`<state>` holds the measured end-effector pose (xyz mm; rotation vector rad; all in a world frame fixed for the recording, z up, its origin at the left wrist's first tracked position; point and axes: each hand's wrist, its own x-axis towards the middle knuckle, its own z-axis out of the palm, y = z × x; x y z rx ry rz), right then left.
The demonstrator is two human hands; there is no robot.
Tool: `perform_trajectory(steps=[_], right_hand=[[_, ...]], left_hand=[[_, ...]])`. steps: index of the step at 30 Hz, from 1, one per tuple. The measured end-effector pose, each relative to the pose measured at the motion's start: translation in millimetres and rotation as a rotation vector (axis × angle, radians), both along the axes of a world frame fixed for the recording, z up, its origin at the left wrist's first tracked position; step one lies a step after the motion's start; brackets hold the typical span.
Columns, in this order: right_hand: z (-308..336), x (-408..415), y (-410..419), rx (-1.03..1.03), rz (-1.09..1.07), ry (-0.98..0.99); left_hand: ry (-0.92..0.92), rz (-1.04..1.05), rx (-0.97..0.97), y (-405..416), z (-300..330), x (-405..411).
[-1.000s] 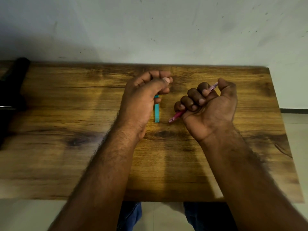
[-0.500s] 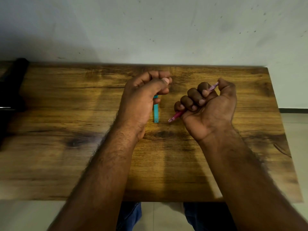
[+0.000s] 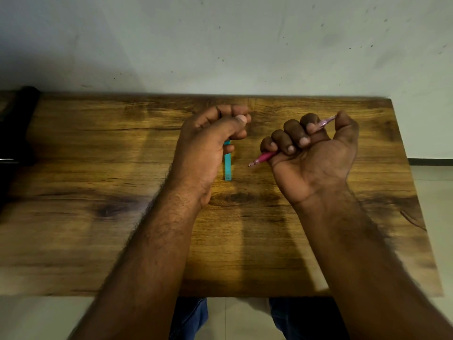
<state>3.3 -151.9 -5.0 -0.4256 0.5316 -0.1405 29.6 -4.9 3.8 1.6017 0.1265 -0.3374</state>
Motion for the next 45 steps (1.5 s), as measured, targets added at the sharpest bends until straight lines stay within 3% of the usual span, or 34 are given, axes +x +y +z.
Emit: perform_trajectory(steps=[45], right_hand=[[4.3,-1.7,0.7,0.035,0.014,-0.139]], left_hand=[[0.012,0.007,0.000,-0.2,0.3,-0.2]])
